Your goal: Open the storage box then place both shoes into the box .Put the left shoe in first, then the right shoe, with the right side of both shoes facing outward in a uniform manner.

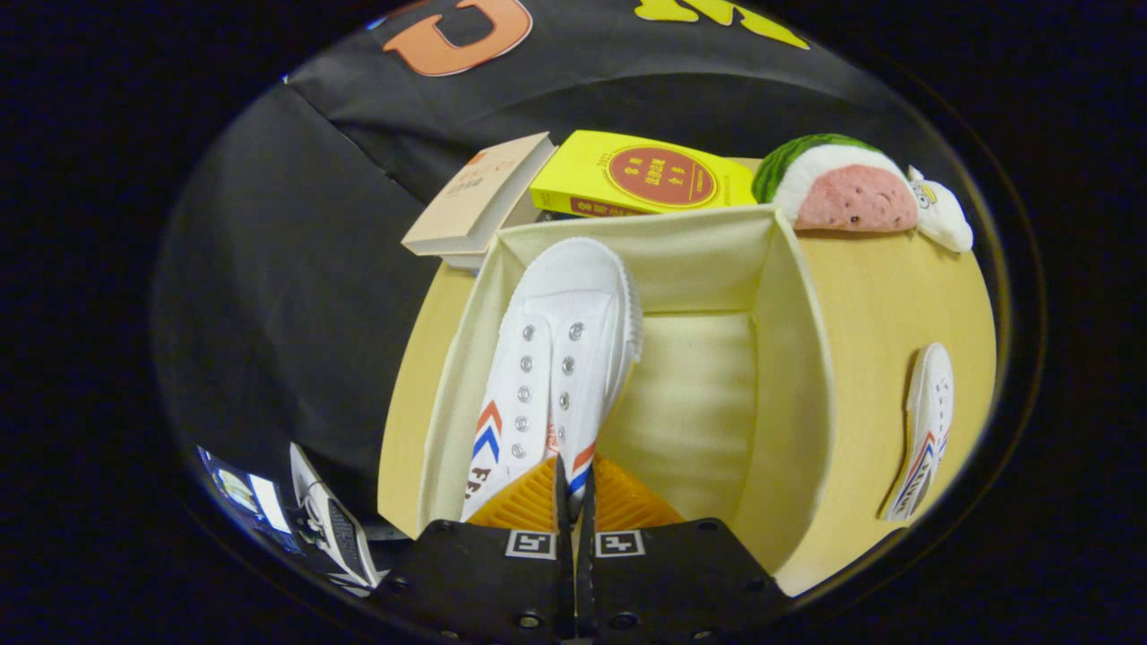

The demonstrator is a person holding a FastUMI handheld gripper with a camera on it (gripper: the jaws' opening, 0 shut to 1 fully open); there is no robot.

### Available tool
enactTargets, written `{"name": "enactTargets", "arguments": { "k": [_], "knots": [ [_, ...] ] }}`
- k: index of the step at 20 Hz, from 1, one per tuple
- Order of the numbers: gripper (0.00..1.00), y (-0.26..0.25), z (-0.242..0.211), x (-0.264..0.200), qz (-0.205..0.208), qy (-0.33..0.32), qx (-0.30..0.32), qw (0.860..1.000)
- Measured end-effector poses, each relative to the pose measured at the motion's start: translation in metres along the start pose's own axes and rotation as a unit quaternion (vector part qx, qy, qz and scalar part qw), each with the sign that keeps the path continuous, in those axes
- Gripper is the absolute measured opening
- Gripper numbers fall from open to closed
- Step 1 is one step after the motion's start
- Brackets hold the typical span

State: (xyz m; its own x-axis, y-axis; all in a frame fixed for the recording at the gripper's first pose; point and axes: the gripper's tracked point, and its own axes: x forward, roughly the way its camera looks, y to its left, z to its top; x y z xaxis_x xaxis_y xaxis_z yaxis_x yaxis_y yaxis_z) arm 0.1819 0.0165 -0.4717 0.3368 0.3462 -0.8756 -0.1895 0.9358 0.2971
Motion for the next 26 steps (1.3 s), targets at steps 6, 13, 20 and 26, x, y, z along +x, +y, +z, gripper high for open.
{"name": "enactTargets", "arguments": {
  "k": [6, 13, 20, 26],
  "knots": [
    [0.01, -0.009, -0.006, 0.026, -0.050, 0.036, 0.009, 0.998],
    [0.04, -0.015, -0.008, 0.041, -0.069, 0.054, -0.008, 0.996],
    [0.30, -0.012, -0.009, 0.021, -0.036, 0.069, -0.010, 0.997],
    [0.85, 0.008, -0.006, -0.039, 0.039, 0.054, -0.021, 0.998]
  ]
}}
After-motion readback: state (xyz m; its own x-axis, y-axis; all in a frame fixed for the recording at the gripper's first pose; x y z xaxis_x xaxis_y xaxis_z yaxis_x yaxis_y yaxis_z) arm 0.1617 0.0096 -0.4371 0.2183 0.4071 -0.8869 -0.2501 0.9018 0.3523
